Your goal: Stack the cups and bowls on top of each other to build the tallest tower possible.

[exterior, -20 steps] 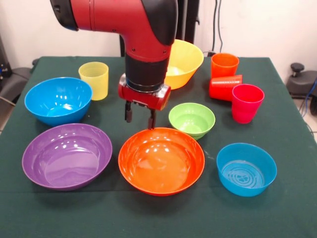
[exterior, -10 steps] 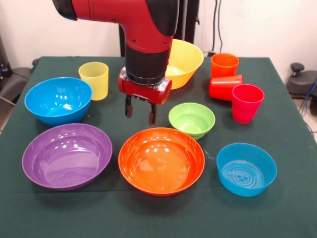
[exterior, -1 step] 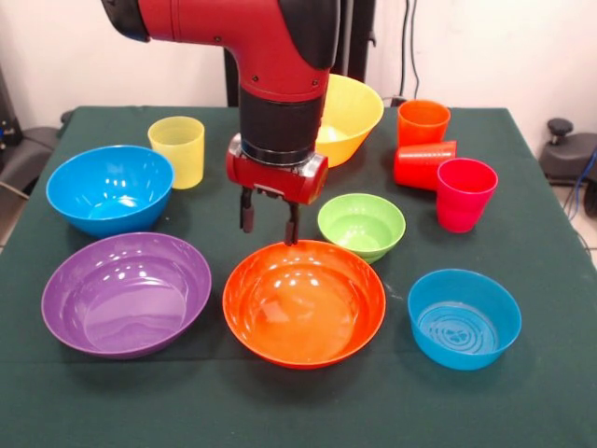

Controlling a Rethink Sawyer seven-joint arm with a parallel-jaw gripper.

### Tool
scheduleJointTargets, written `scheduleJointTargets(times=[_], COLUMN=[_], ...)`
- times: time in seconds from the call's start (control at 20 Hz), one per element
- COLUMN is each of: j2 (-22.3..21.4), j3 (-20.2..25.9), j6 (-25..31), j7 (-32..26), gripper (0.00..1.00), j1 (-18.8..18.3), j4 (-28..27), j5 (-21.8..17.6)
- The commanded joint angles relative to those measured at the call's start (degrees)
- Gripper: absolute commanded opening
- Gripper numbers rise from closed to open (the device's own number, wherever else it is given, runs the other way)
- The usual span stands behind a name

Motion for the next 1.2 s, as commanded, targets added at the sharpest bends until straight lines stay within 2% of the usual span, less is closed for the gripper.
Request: scheduleJointTargets(times=[0.05,0.7,1.2], j2=[4.4,8.7,8.0], j3=[1.4,0.7,0.6], j6=[-2.1,-4.5,-4.3], j7=[2.3,1.2,0.8], gripper=[1.0,1.0,1.0], j1=[2.0,1.9,1.4], j4=[-0.4,-3.5,-2.6], j5=[-0.3,-2.0,-1.6])
